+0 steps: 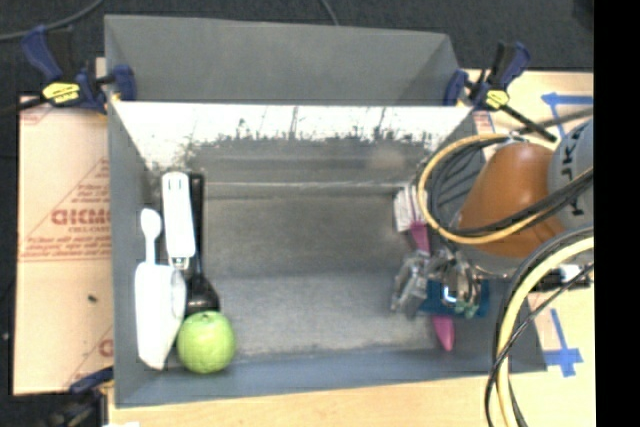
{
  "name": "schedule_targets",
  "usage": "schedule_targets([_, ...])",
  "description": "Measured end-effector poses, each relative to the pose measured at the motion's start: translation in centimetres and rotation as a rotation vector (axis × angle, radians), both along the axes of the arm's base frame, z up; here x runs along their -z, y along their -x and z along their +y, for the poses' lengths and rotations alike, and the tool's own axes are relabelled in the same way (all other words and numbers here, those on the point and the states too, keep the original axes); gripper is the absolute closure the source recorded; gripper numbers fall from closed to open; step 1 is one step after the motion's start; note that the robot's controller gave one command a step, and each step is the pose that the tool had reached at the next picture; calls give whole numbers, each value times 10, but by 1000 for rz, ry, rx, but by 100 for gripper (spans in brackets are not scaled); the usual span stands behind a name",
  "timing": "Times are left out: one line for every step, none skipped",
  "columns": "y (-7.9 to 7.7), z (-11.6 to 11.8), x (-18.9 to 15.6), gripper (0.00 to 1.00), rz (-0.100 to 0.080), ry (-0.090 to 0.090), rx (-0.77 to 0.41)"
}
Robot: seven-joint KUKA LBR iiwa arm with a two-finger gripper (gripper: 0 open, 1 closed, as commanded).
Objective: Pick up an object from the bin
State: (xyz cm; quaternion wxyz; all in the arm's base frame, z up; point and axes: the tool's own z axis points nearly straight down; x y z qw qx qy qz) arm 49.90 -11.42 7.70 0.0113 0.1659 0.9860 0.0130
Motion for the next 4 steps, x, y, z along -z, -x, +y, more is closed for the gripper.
schedule_targets([10, -12, -1, 100, -27, -44, 114])
schedule_targets([-3, -26, 1, 100, -3, -4, 90])
schedule_targets([-1, -26, 2, 100, 0, -3, 92])
schedule_targets([0, -20, 6, 100, -2, -4, 91])
